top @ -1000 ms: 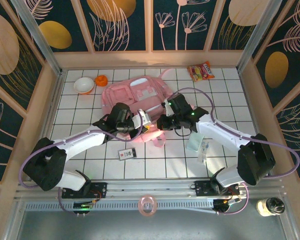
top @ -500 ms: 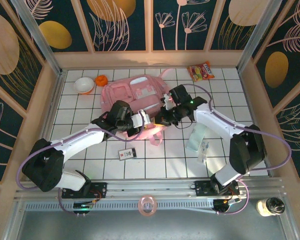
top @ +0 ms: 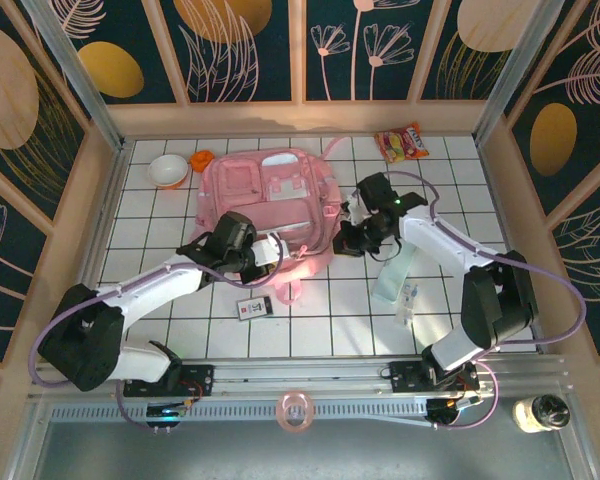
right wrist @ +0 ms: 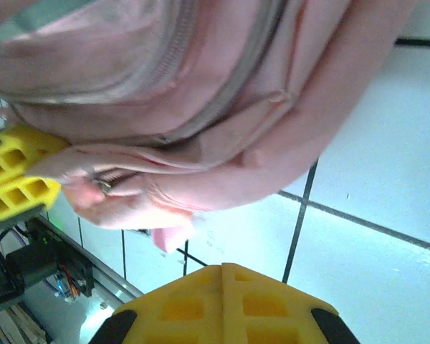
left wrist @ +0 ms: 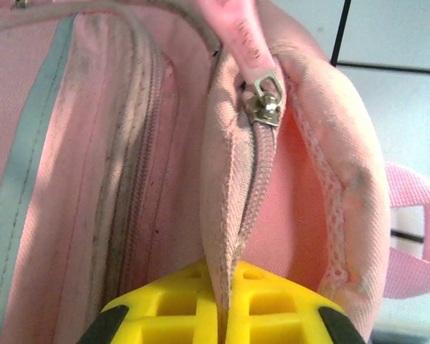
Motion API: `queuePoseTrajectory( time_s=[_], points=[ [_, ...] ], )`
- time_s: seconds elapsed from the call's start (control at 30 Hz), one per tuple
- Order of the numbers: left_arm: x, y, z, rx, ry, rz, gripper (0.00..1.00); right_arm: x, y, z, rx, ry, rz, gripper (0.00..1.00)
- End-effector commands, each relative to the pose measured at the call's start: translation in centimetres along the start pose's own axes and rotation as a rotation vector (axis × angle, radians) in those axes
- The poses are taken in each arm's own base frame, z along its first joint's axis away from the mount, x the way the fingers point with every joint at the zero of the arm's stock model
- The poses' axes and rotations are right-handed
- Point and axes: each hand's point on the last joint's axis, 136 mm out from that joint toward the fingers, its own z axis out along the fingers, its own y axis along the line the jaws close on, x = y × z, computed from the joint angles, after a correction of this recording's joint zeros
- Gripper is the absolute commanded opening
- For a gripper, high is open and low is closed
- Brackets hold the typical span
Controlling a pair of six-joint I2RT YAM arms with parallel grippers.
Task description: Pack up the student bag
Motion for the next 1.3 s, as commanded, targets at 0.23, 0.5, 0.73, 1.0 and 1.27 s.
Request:
queuePoseTrajectory(
  time_s=[0.23,0.5,0.73,1.0,1.27],
  points=[
    [-2.7,-1.1,-1.3,0.064,-0.132,-0.042,0.15,0.2,4.3,-0.4,-0.101,-0.16,-0.201,0.35],
    [-5.9,1.5,-2.1,-0.02,-0.231,-0.132,0.64,-0.8,4.2,-0.2,-0.15,-0.259,-0.214,0.43],
    [-3.3,-0.5,1.2,0.13,-0.071,-0.102,0.87,0.1,3.8,0.6,-0.197,-0.268,-0.17,0.45],
    [-0.3,-2.6,3.0,0.21,0.041,-0.09,0.72,1.1,3.2,2.1,-0.239,-0.22,-0.142,0.45],
    [-4.5,-2.3,0.2,0.146,-0.225,-0.062,0.0,1.3,4.2,1.7,-0.354,-0.227,-0.158,0.45]
  ],
)
